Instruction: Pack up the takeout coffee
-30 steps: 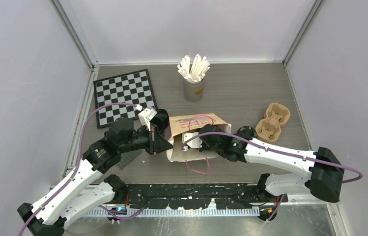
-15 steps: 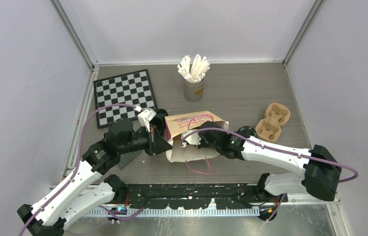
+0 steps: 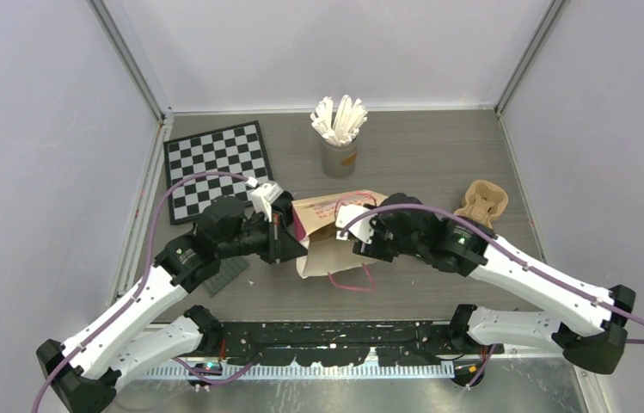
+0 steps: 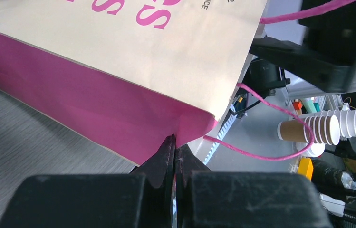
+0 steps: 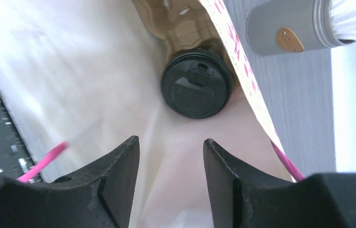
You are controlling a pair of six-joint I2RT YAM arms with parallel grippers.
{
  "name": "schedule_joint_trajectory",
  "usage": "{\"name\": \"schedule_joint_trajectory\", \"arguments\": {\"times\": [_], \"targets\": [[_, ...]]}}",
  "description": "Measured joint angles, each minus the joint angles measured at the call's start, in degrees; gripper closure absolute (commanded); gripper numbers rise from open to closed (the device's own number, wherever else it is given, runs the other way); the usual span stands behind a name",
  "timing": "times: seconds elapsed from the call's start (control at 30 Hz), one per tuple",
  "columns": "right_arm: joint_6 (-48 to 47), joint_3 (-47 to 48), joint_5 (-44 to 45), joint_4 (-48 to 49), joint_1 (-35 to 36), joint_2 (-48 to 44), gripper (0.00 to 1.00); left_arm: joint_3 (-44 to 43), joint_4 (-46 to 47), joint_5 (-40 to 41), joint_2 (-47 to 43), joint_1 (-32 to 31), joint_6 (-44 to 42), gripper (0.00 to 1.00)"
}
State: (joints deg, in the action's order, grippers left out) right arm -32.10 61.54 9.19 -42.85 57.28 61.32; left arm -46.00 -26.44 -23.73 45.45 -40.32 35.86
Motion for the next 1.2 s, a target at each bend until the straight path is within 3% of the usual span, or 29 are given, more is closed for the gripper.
{"name": "schedule_joint_trajectory", "arguments": {"times": [0.3, 0.47, 0.73, 0.87, 1.03, 1.2], "targets": [[17.00, 13.90, -5.64, -15.30, 0.11, -3.23, 0.36, -2.78, 0.50, -0.13, 5.31, 0.00, -0.20, 1.00], [25.88, 20.20, -4.44, -17.68, 0.11, -5.33, 0.31, -3.41, 0.55, -0.33, 6.45, 0.00, 0.28, 1.00], [34.58, 19.87, 13.51, -16.48, -0.13, -8.83, 0.16, -6.38, -0.66, -0.28, 6.62, 0.00, 1.27, 1.00], [36.37, 16.90, 19.06, -13.99, -3.89, -8.85, 0.13, -9.01, -1.66, -0.31, 6.95, 0.00, 1.25, 1.00], [38.03, 11.98, 17.27, -11.65, -14.53, -8.81, 0.13, -9.22, -2.32, -0.26, 6.91, 0.00, 1.25, 1.00], [37.90, 10.97, 10.95, -10.88, -18.51, -10.51, 0.13, -9.46, -3.63, 0.24, 6.91, 0.00, 1.25, 1.00]]}}
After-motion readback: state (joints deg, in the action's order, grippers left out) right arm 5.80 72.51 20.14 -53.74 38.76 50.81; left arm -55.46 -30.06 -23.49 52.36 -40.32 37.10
